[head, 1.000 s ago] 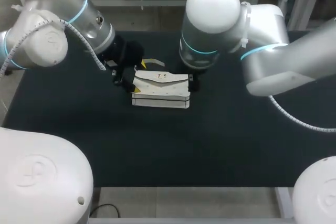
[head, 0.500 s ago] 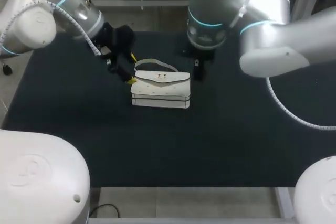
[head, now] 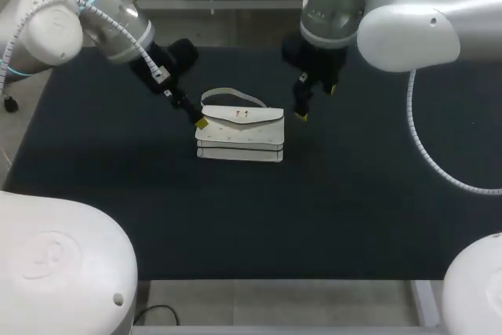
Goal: Pick up the bag, open it, inspect its contents, close it, and place it on the opposite side
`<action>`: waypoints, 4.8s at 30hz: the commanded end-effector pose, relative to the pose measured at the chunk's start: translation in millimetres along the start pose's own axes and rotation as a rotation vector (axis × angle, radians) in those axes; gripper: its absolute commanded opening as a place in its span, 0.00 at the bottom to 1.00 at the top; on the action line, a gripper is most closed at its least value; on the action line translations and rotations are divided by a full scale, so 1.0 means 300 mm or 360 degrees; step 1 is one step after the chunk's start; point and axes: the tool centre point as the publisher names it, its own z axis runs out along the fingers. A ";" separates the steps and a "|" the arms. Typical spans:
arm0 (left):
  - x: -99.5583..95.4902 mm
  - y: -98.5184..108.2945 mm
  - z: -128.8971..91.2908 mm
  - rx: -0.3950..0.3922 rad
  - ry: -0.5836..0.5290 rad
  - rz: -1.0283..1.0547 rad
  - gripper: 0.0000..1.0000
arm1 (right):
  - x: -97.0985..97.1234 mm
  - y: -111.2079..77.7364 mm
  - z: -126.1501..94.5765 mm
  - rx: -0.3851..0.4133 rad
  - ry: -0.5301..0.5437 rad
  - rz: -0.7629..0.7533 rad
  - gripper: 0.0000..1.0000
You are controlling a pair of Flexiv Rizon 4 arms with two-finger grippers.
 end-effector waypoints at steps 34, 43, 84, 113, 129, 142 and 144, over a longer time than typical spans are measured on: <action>-0.119 0.027 0.052 0.0608 0.0555 -0.1388 1.00 | -0.030 0.009 0.097 -0.0228 0.0881 0.1388 1.00; -0.171 -0.002 0.079 0.0740 0.0584 -0.1425 1.00 | 0.013 0.051 0.128 -0.0124 0.0920 0.1666 1.00; -0.239 -0.088 0.197 0.0735 0.1041 -0.1576 1.00 | 0.116 0.212 0.265 -0.0214 0.1605 0.1636 1.00; -0.283 -0.130 0.235 0.0692 0.1073 -0.1623 0.77 | 0.136 0.293 0.321 -0.0274 0.1884 0.1572 0.62; -0.278 -0.119 0.260 0.0665 0.1072 -0.1667 0.00 | 0.133 0.283 0.347 -0.0294 0.1865 0.1585 0.00; -0.257 -0.128 0.247 0.0669 0.1064 -0.1638 0.16 | 0.140 0.270 0.324 -0.0379 0.1860 0.1579 0.49; -0.263 -0.127 0.258 0.0663 0.1061 -0.1641 0.00 | 0.143 0.274 0.327 -0.0380 0.1862 0.1579 0.45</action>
